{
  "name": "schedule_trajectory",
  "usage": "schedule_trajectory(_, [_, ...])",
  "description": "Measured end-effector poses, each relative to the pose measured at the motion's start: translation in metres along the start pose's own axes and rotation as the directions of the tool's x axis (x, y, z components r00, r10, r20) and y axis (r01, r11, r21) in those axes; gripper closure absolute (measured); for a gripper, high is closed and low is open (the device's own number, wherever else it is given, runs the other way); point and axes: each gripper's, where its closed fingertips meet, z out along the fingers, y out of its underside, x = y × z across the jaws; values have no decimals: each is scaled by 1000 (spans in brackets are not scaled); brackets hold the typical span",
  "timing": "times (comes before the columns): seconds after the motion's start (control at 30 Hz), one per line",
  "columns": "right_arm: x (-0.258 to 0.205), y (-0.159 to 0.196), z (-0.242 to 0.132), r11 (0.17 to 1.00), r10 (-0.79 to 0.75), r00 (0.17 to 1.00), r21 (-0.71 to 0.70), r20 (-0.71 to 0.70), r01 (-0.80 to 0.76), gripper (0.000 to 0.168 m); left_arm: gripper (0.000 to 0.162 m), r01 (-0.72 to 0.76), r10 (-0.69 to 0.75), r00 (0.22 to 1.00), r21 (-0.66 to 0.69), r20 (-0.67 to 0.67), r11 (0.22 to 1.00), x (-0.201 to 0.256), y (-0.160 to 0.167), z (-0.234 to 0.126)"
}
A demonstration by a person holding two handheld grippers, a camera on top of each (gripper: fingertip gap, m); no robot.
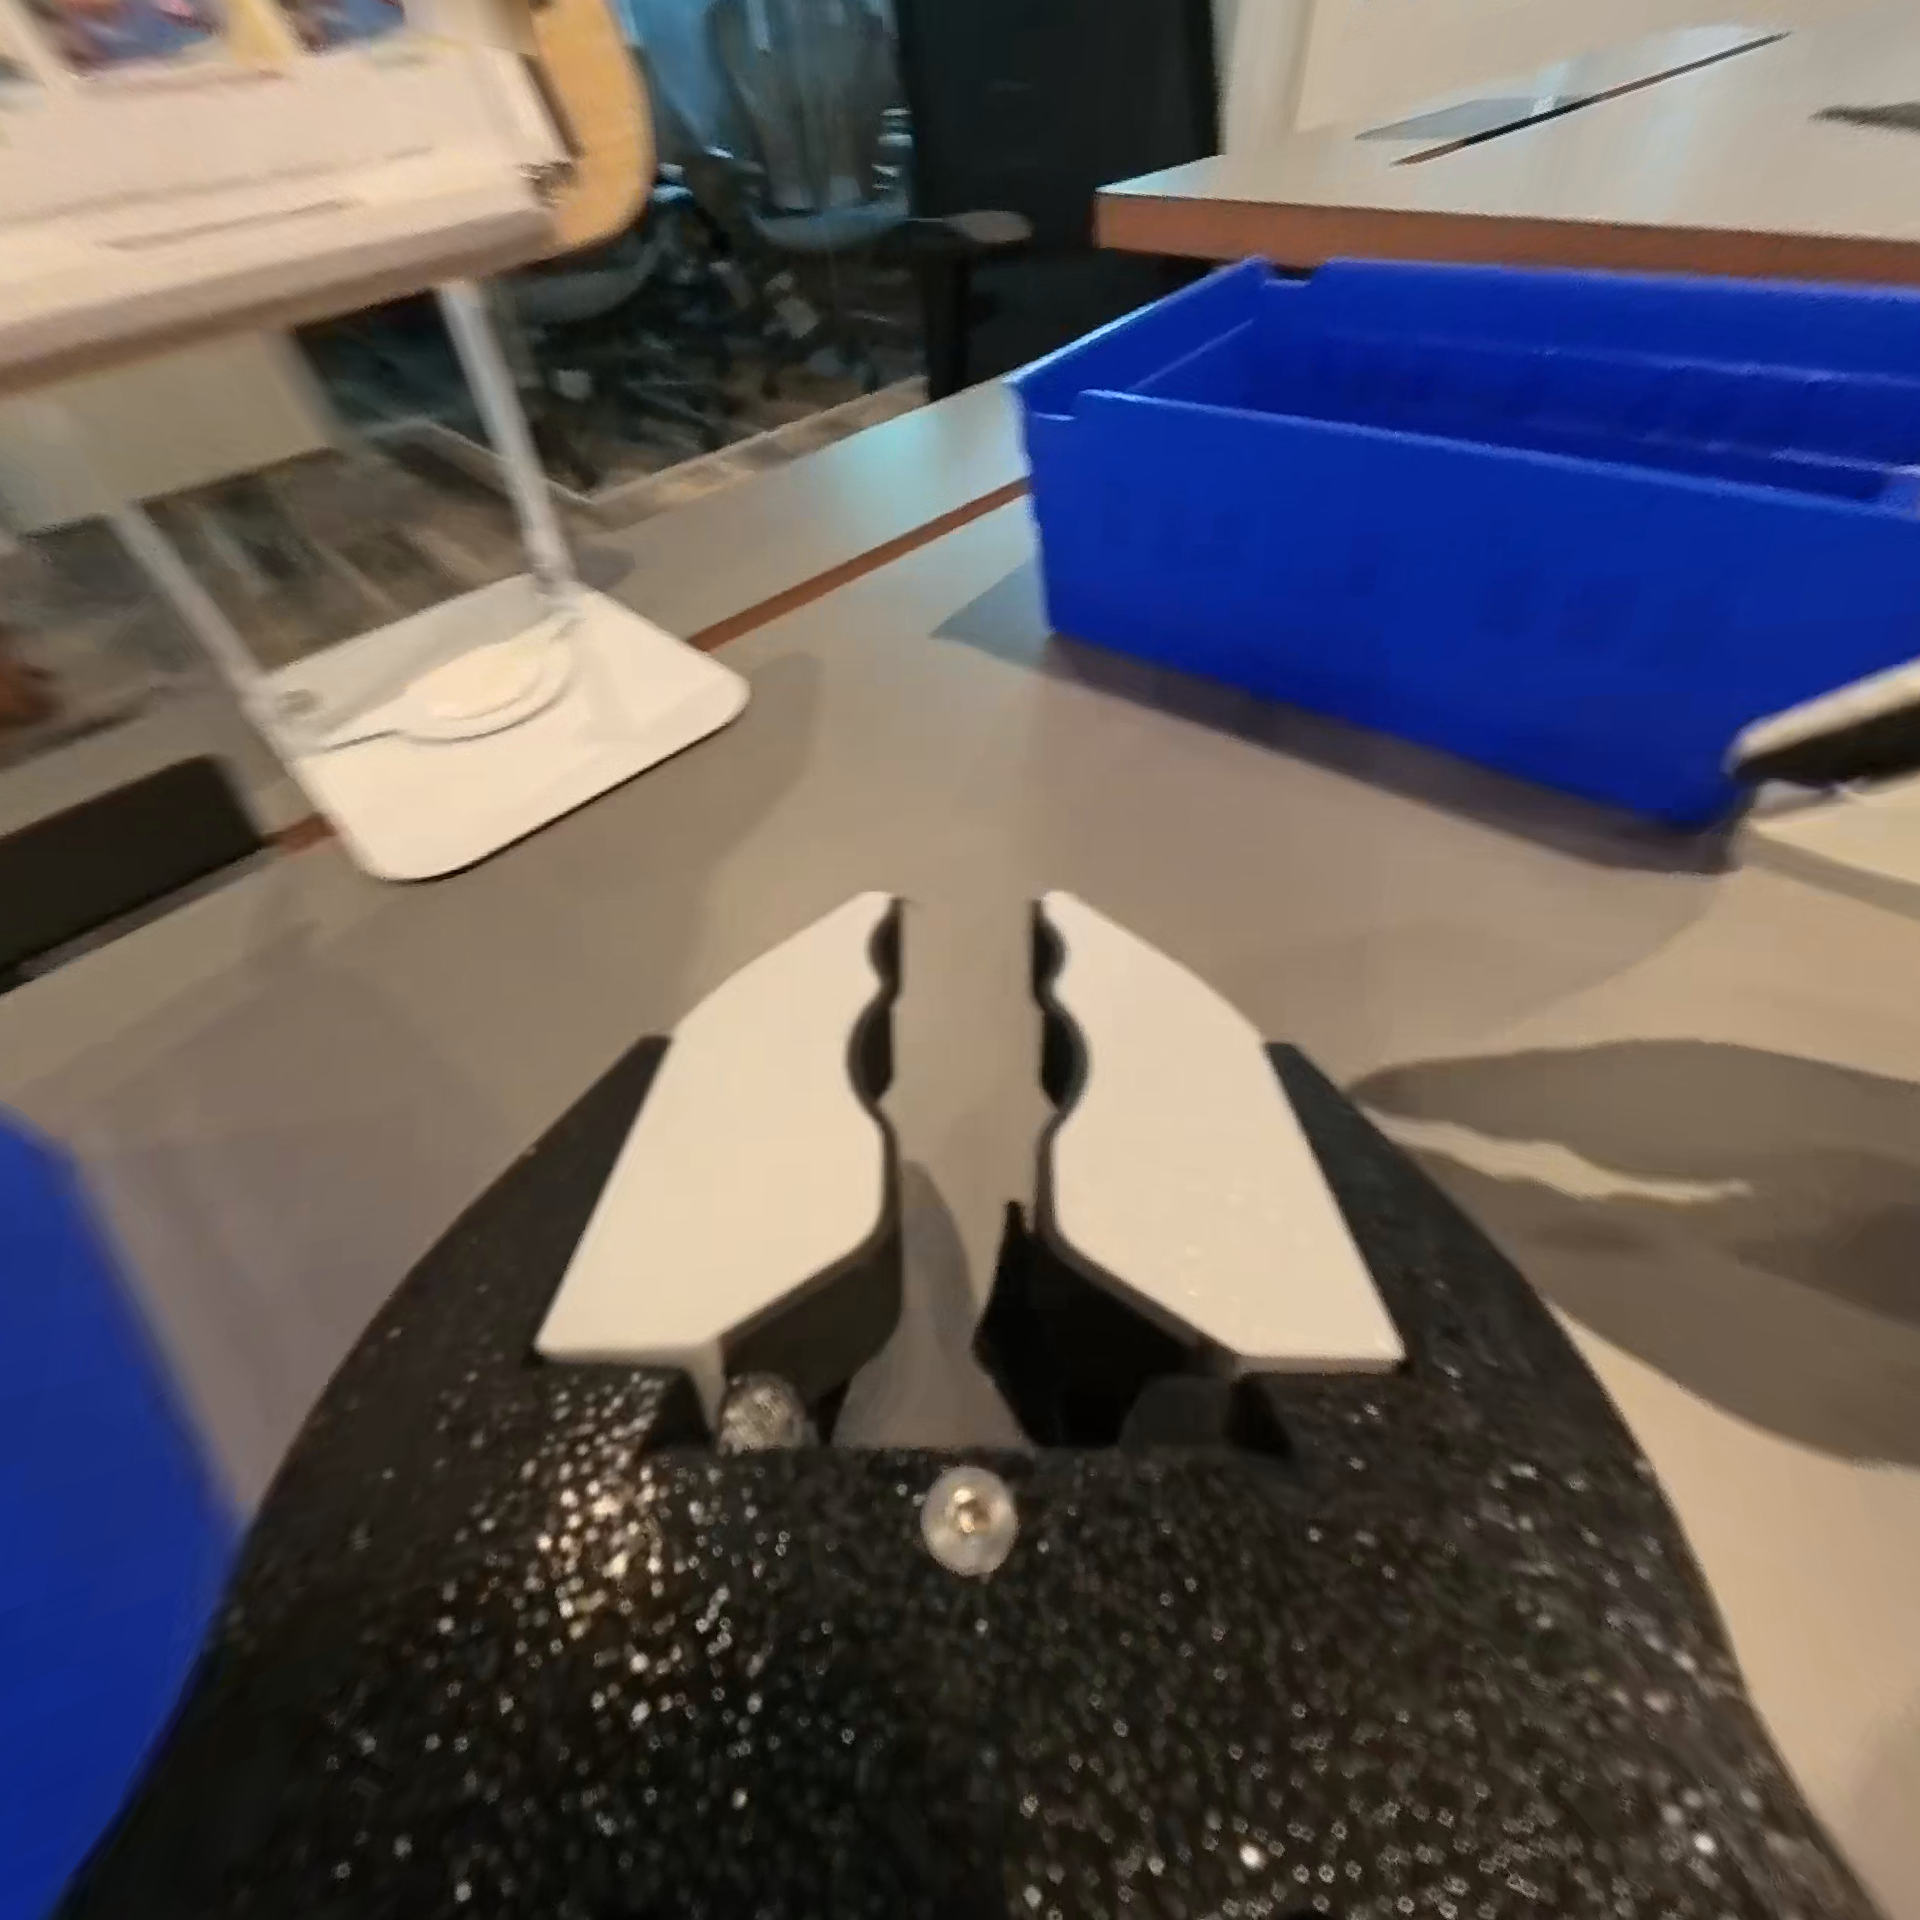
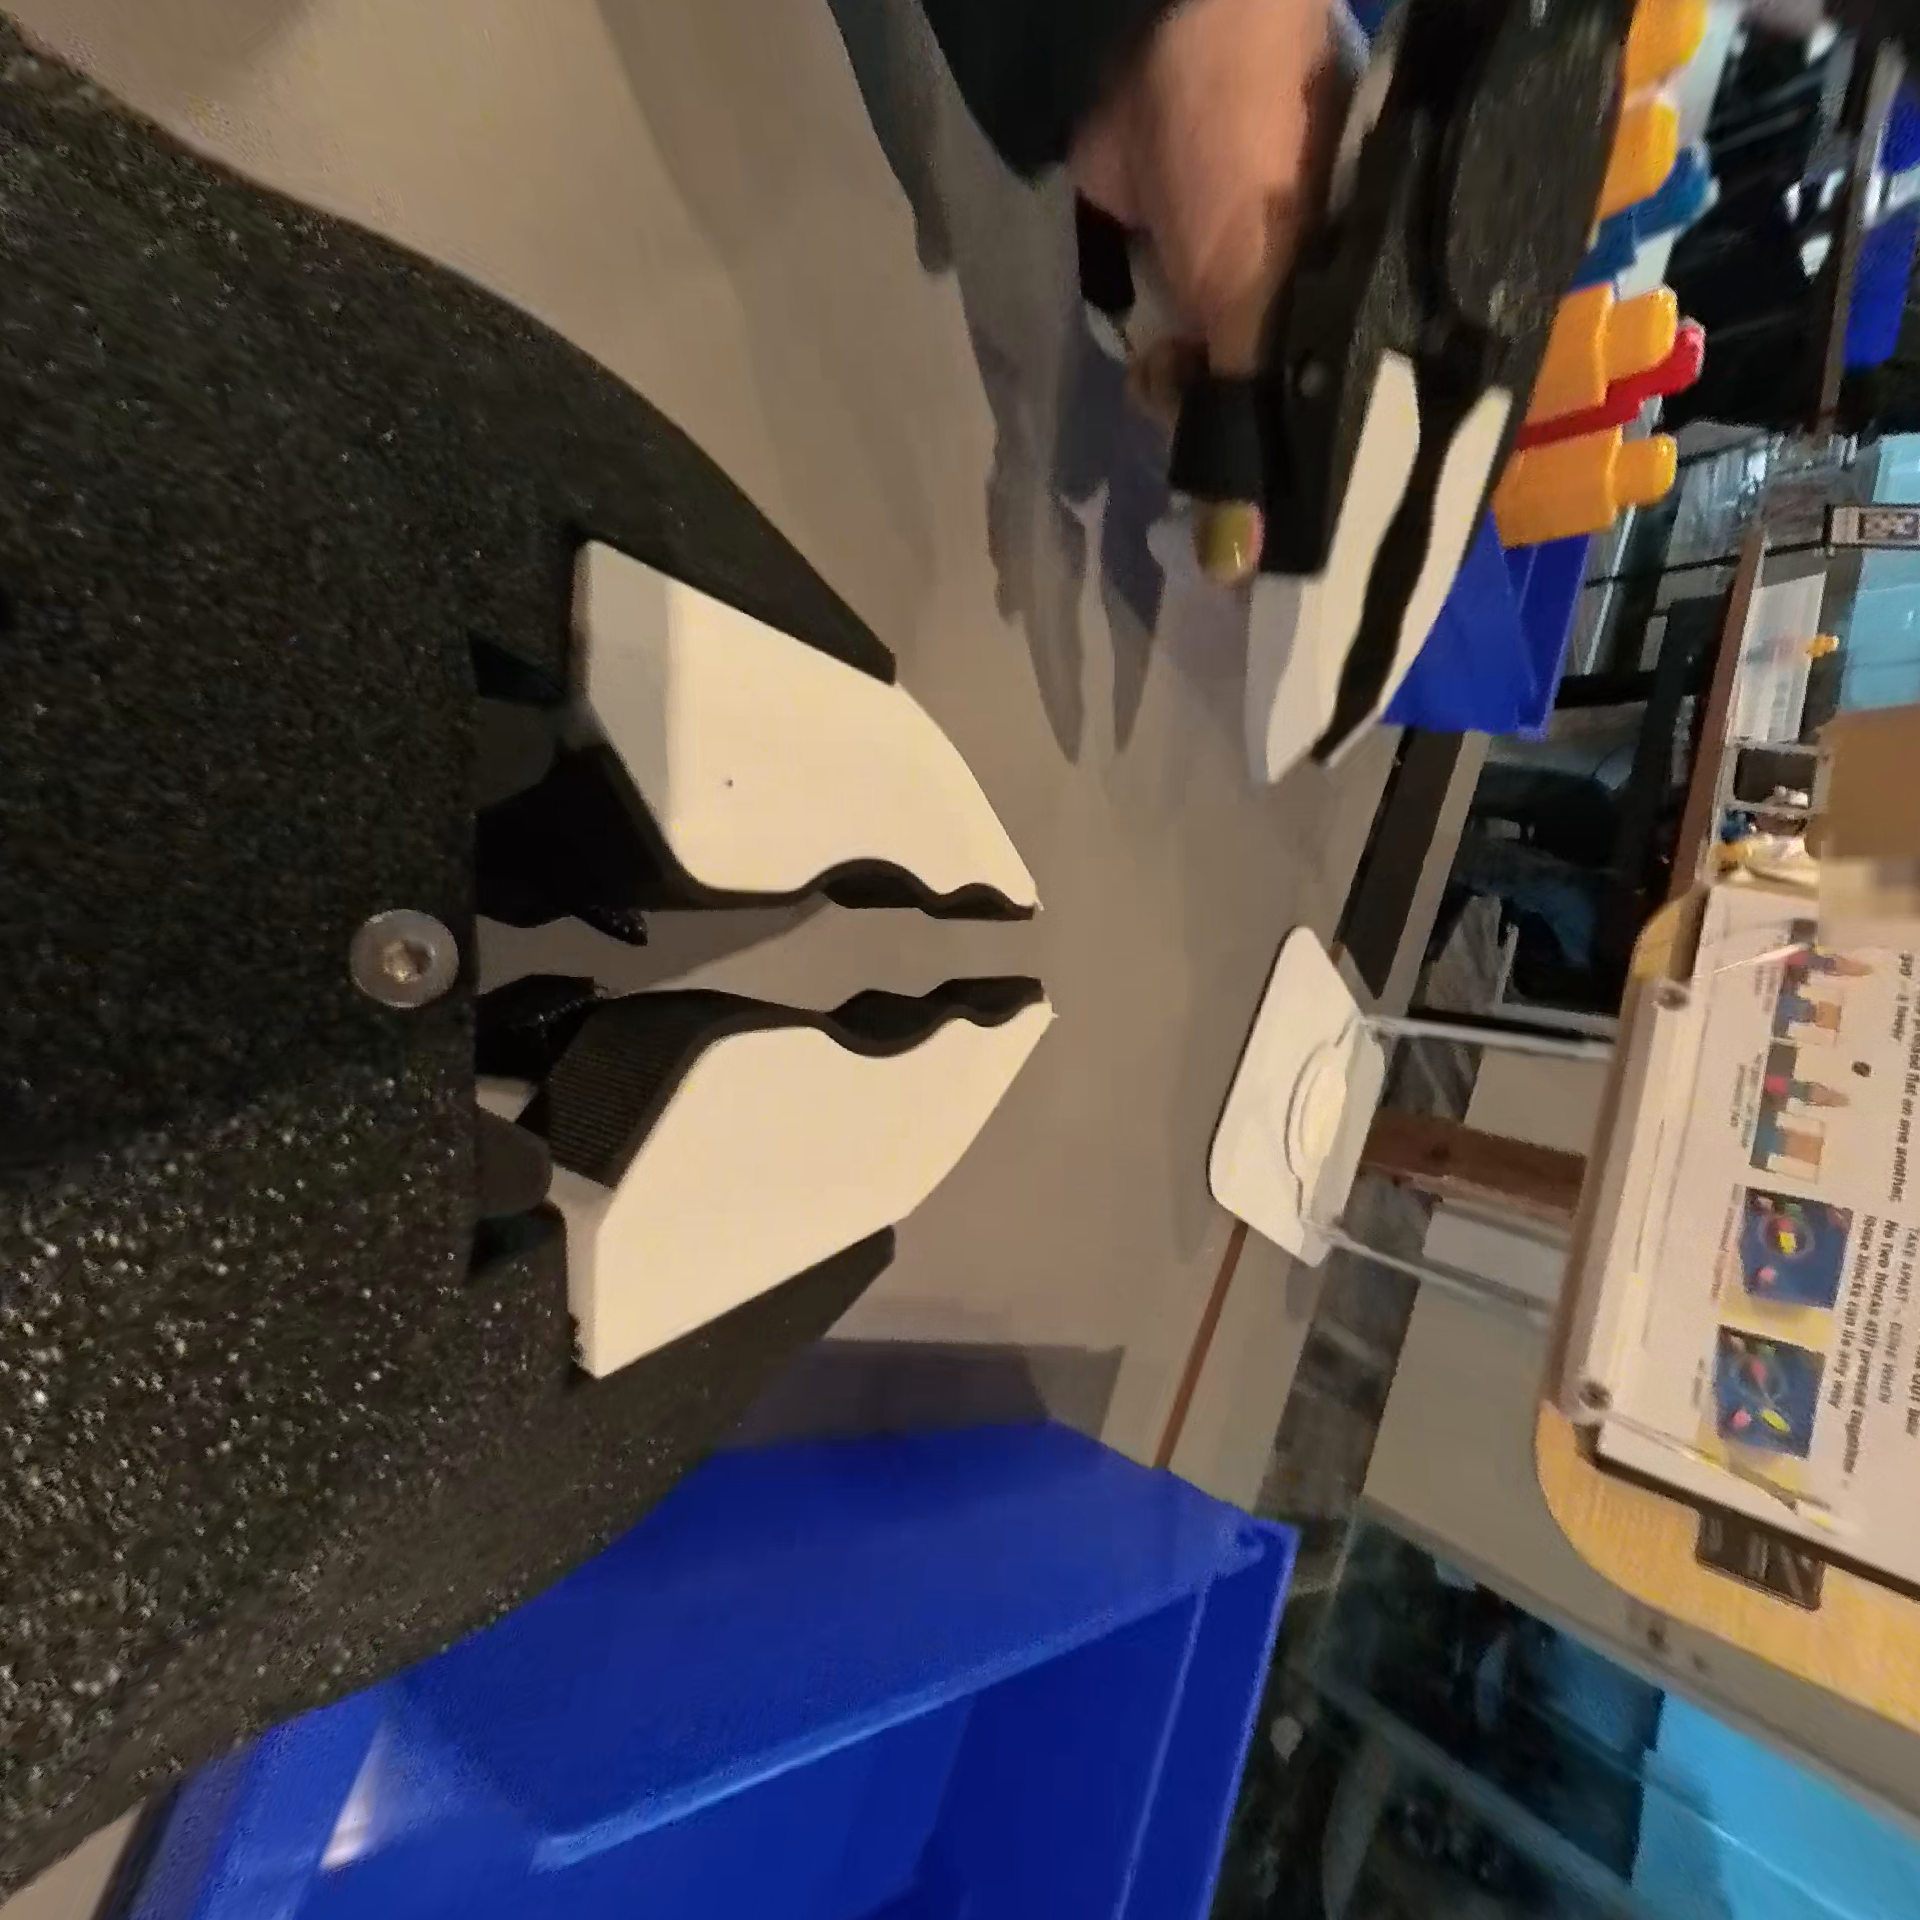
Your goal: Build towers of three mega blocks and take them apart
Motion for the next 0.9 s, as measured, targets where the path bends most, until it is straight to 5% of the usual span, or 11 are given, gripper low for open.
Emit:
schedule_trajectory(0.13, [1, -12, 21, 996, -61, 991, 52, -117, 68, 157, 124, -74, 73, 989, -1, 129, 997, -21, -1, -25])
schedule_trajectory(0.43, [-19, -28, 52, 983, -115, 979, 121, -167, 136, 160, 128, -246, 285, 907, -161, 310, 956, -42, 7, -63])
schedule_trajectory(0.9, [-70, -53, 104, 972, -176, 982, 149, -67, 184, 161, 144, -144, 144, 902, -30, 406, 989, -79, -4, -168])
